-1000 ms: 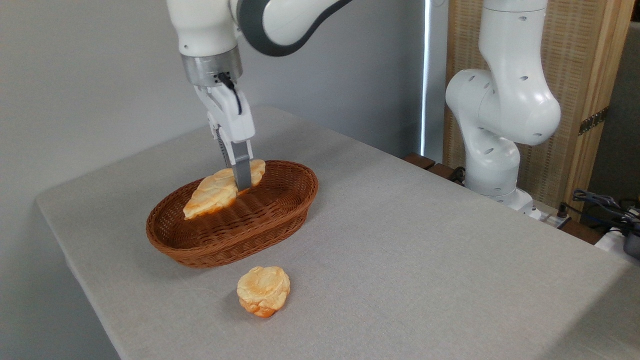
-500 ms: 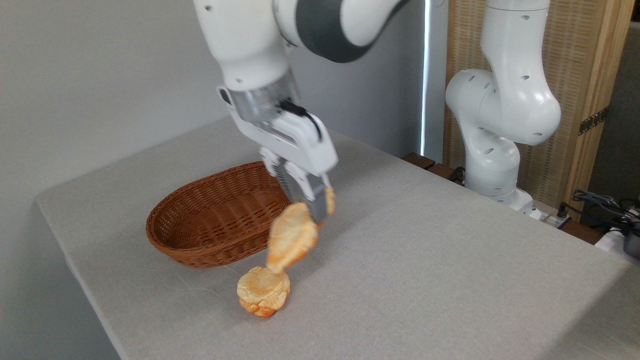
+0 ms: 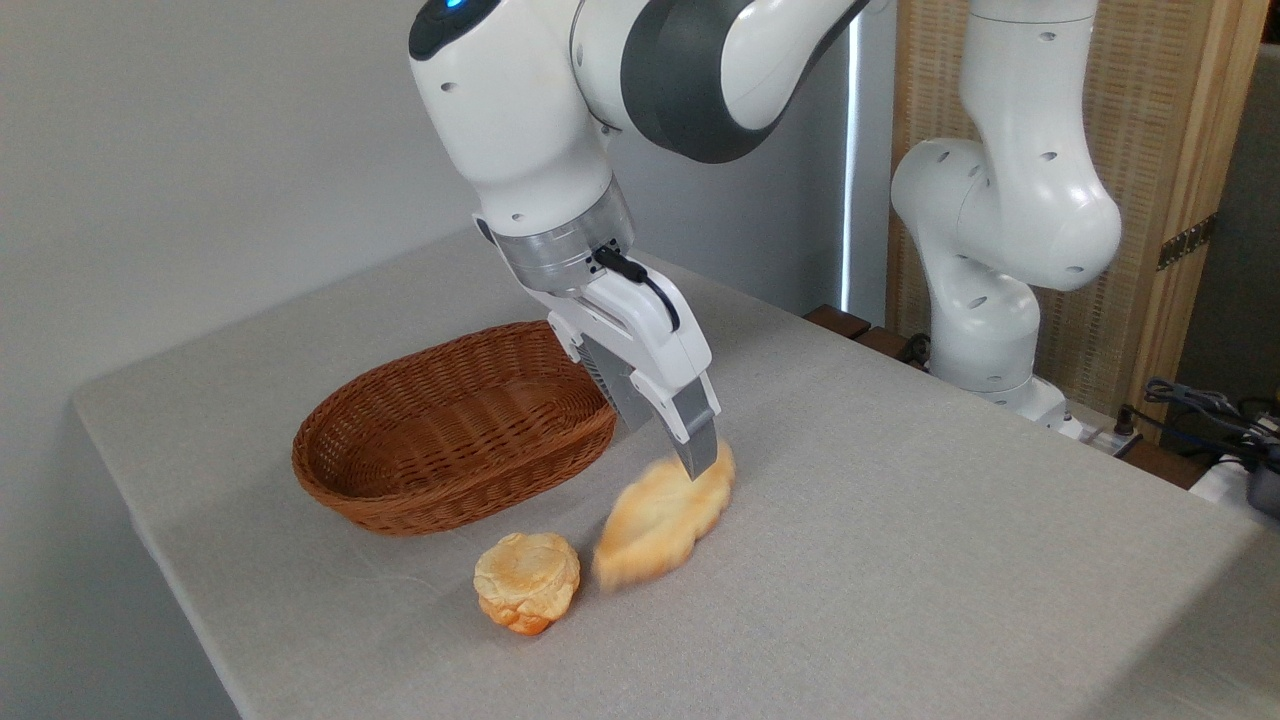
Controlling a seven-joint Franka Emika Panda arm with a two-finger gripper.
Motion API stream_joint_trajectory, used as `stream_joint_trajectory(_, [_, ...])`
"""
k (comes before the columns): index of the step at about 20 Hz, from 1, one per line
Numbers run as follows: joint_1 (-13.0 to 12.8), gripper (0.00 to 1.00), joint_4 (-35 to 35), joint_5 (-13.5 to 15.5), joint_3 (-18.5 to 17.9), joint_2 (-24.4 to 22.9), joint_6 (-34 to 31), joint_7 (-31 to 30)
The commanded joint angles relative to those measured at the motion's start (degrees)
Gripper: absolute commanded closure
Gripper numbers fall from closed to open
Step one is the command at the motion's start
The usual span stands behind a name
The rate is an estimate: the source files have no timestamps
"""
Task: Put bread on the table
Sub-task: 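Open the gripper and raise it back above the basket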
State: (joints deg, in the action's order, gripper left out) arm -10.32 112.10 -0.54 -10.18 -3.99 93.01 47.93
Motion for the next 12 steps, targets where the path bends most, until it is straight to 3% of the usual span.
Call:
stream_joint_trajectory(1, [-0.4,0.0,-0.39,-0.6,-0.02,-0.31,-0.2,0.85])
stream_joint_trajectory(4, [-0.93,0.0,-2.4,0.1,1.38,-0.4,2.34,0.77])
stream_joint_trajectory(9, [-0.93,0.0,-9.87,3.35,8.23,-0.49,10.42,-0.63])
stream_joint_trajectory(12, [-0.93,0.0,-11.29,3.09,10.52,-0.31,12.27,-4.15])
